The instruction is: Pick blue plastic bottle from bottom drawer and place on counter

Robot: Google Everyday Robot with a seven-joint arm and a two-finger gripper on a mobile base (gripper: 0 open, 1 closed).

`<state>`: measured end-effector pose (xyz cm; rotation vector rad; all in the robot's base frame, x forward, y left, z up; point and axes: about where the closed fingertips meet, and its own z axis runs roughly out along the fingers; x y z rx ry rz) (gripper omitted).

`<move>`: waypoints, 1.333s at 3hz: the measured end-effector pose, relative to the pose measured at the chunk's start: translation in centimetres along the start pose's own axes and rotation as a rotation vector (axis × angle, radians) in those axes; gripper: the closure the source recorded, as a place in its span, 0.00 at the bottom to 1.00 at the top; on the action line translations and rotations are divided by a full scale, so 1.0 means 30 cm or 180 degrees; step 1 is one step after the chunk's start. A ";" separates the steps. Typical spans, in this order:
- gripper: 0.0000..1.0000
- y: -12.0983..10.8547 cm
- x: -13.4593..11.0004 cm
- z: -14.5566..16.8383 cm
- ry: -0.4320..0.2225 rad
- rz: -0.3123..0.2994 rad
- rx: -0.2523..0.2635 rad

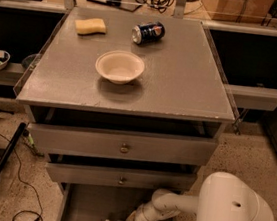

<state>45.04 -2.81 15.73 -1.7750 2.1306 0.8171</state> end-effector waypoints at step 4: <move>1.00 0.158 -0.183 -0.405 -0.0003 0.0031 0.0108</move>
Offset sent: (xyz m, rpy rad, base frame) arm 0.0015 -0.0102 0.0667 -0.0042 -0.0633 -0.0189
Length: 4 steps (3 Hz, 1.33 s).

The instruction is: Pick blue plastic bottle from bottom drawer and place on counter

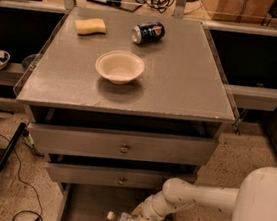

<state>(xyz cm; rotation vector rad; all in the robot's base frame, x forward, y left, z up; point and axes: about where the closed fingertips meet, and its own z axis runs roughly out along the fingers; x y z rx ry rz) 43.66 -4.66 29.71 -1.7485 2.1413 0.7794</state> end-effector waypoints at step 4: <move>1.00 0.206 -0.101 -0.263 0.0088 -0.0215 0.0296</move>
Offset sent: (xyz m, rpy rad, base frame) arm -0.0161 -0.0030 0.0428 -0.0335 -0.0412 -0.0083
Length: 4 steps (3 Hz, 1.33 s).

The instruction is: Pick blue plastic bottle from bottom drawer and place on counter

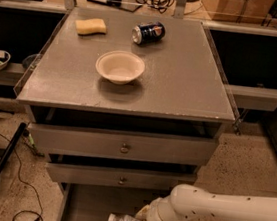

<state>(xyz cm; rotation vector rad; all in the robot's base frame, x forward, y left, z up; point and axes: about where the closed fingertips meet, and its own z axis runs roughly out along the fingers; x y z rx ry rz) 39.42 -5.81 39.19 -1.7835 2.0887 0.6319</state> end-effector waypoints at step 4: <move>1.00 0.019 -0.095 -0.295 0.0114 -0.0190 0.0476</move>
Offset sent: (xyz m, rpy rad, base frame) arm -0.0052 -0.0122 0.0365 -0.0217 -0.0697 -0.0212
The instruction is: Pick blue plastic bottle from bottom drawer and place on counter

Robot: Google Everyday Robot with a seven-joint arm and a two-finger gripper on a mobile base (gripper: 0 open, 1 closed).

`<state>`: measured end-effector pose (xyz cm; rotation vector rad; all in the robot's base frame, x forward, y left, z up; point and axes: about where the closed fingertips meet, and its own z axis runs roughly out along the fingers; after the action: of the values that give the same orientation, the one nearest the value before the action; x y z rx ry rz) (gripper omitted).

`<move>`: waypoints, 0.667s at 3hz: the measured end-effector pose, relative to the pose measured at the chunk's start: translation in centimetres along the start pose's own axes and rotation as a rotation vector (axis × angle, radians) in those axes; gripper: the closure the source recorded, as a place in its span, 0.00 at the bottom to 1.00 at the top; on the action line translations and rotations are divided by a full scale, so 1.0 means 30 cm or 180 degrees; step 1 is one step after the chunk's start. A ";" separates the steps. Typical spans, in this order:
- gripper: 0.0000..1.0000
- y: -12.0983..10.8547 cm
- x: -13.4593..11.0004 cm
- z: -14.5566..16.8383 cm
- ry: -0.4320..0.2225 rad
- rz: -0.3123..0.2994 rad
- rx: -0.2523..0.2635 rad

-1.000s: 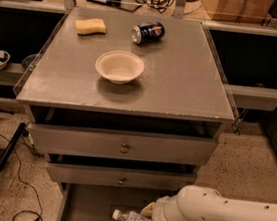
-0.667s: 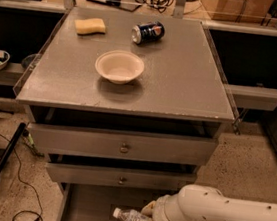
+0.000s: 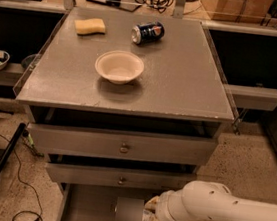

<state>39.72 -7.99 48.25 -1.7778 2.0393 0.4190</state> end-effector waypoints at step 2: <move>1.00 -0.081 -0.100 -0.209 0.0134 -0.0185 0.0335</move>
Offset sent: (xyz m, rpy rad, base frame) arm 0.0356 -0.0104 0.1076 -0.0799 -0.1695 -0.0052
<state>41.81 -8.73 55.27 -1.7916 1.9940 0.2544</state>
